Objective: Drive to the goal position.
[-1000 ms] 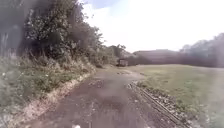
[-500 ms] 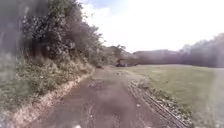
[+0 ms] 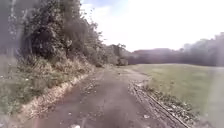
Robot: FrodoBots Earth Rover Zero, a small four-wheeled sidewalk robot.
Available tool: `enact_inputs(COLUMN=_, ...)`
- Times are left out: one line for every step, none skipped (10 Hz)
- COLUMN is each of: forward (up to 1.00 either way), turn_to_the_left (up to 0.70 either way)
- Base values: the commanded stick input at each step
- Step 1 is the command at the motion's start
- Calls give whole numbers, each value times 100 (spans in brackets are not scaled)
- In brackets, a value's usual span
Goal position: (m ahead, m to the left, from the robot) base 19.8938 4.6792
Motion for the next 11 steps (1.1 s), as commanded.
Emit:
enact_inputs(forward=85, turn_to_the_left=0)
enact_inputs(forward=85, turn_to_the_left=0)
enact_inputs(forward=85, turn_to_the_left=0)
enact_inputs(forward=85, turn_to_the_left=0)
enact_inputs(forward=85, turn_to_the_left=0)
enact_inputs(forward=85, turn_to_the_left=0)
enact_inputs(forward=85, turn_to_the_left=0)
enact_inputs(forward=85, turn_to_the_left=0)
enact_inputs(forward=85, turn_to_the_left=0)
enact_inputs(forward=85, turn_to_the_left=0)
enact_inputs(forward=85, turn_to_the_left=0)
